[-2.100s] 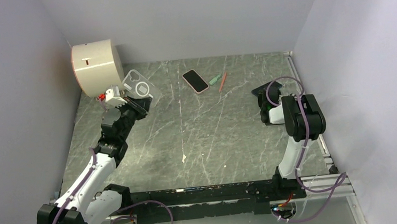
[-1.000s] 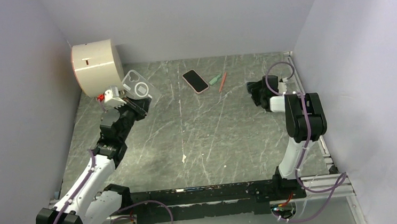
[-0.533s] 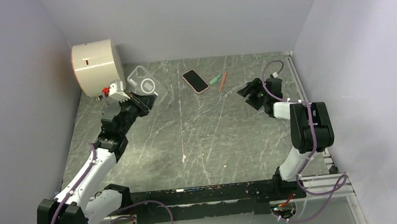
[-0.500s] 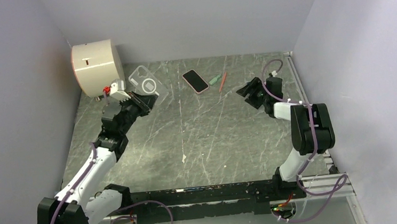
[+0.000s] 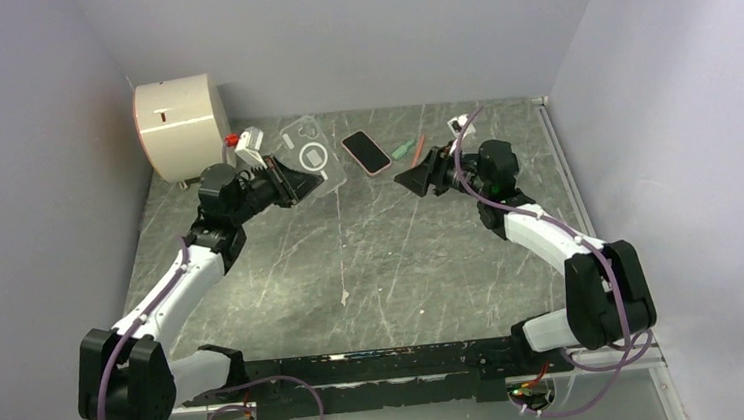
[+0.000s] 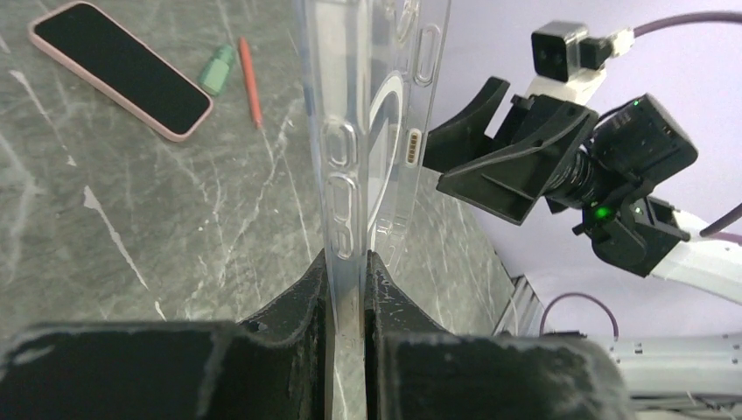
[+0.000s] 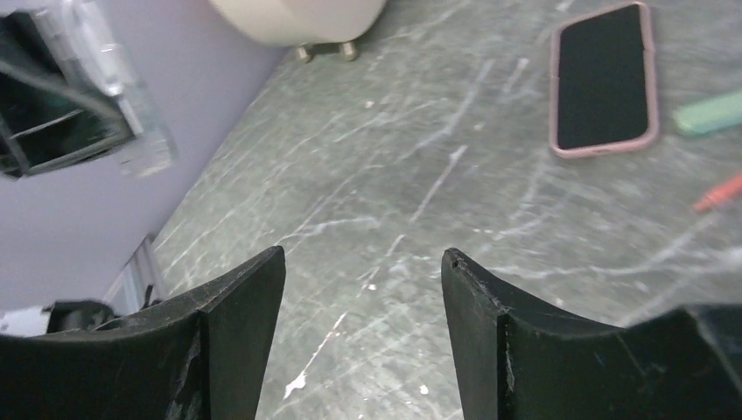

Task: Take the phone out of the phone case
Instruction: Place the phone case at the center of the board.

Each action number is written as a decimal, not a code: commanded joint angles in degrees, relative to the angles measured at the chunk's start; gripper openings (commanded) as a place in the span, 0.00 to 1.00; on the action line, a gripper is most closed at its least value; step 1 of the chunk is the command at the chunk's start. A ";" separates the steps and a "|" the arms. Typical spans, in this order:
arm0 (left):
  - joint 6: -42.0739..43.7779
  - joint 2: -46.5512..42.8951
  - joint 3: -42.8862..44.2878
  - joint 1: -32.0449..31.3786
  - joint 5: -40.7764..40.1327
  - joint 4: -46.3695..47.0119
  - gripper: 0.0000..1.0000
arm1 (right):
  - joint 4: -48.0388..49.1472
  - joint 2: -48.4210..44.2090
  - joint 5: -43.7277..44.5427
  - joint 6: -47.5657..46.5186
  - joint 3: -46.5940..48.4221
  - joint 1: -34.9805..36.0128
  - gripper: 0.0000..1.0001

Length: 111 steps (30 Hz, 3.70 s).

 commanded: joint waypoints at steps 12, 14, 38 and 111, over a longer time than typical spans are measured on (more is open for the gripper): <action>2.60 5.31 6.46 0.04 18.79 1.65 0.03 | -0.91 -2.39 -1.84 -8.95 12.59 12.67 0.63; 3.59 5.55 6.97 0.04 19.04 0.32 0.03 | -2.10 -1.85 0.27 -9.44 14.40 13.88 0.61; 8.70 5.05 8.74 -2.24 18.60 -4.82 0.02 | -15.16 3.04 7.10 -15.25 24.11 21.67 0.20; 12.30 -16.38 2.02 -2.16 -36.01 -20.26 0.94 | -3.02 20.18 33.48 47.17 -4.26 -26.29 0.48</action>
